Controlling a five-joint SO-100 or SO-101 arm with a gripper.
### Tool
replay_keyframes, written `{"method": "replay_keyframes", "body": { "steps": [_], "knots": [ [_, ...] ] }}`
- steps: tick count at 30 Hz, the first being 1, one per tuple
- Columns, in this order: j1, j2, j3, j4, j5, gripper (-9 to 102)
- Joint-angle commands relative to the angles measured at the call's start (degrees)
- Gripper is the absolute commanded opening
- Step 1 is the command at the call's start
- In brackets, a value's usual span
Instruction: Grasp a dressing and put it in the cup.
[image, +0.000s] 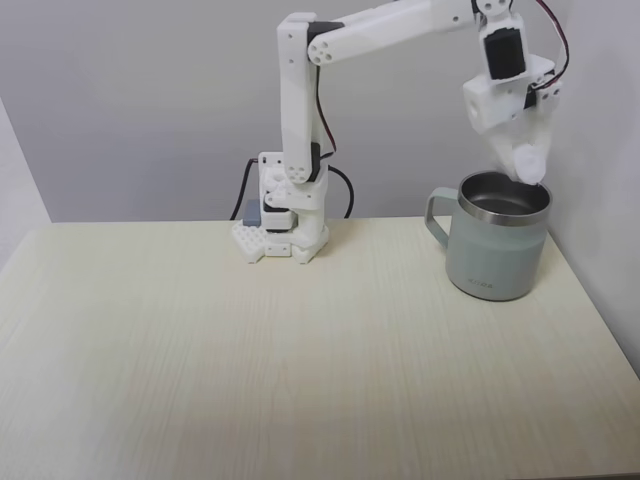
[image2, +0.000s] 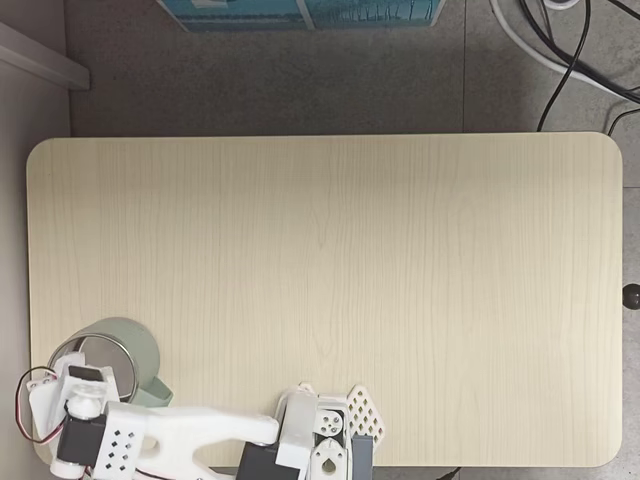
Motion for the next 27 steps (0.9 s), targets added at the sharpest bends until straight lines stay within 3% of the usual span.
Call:
{"method": "replay_keyframes", "body": {
  "steps": [1, 18, 27],
  "knots": [
    [-0.35, -3.52, 0.88, -0.70, 0.53, 23],
    [0.09, -18.02, -13.01, -8.00, 1.23, 26],
    [1.32, -16.61, -13.18, -8.17, 0.62, 26]
  ]
}}
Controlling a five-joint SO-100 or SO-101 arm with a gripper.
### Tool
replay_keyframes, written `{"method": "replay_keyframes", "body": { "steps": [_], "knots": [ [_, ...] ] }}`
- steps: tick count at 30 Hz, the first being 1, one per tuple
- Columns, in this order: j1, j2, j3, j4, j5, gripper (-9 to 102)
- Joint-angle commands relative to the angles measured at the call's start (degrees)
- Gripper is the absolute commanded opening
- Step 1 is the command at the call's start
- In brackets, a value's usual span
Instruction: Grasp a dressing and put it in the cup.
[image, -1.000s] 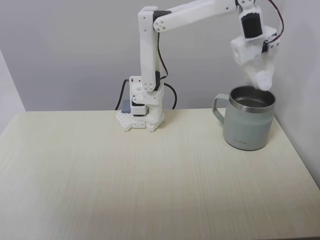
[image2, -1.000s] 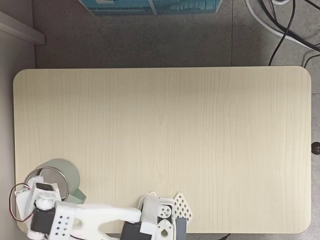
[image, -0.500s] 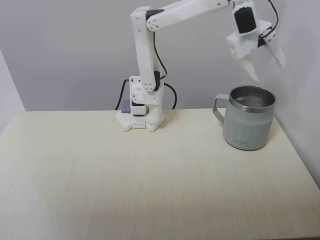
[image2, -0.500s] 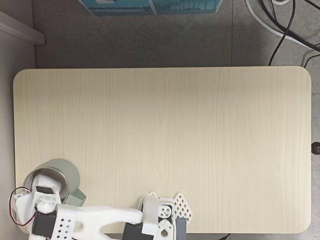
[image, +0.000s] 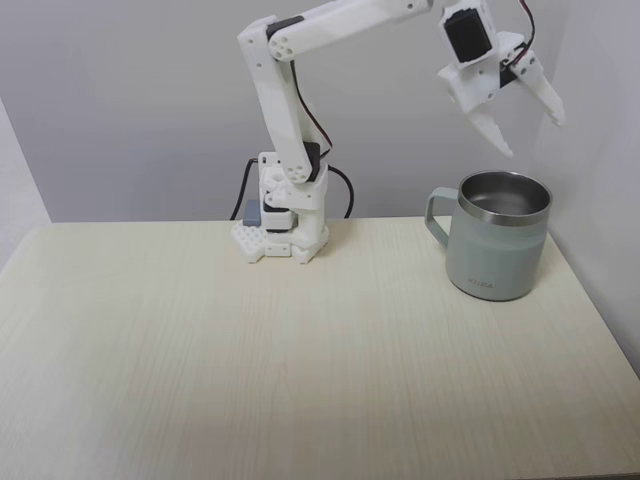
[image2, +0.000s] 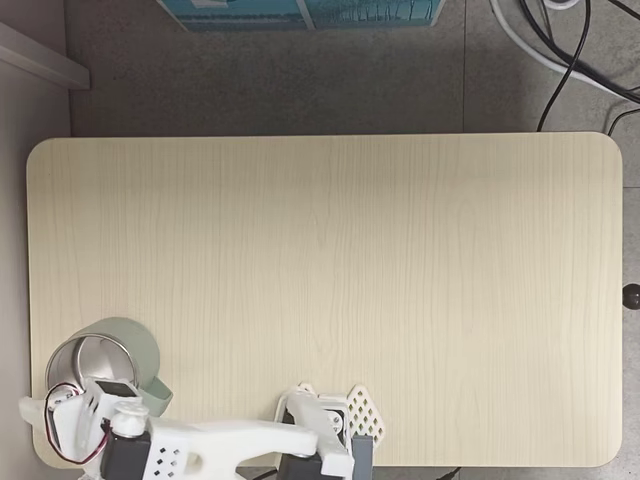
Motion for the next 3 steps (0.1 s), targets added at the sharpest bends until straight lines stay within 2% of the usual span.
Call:
{"method": "replay_keyframes", "body": {
  "steps": [1, 3],
  "knots": [
    [0.79, -0.18, 0.09, -0.97, -0.53, 26],
    [0.62, 0.44, 0.09, -1.05, -0.53, 26]
  ]
}}
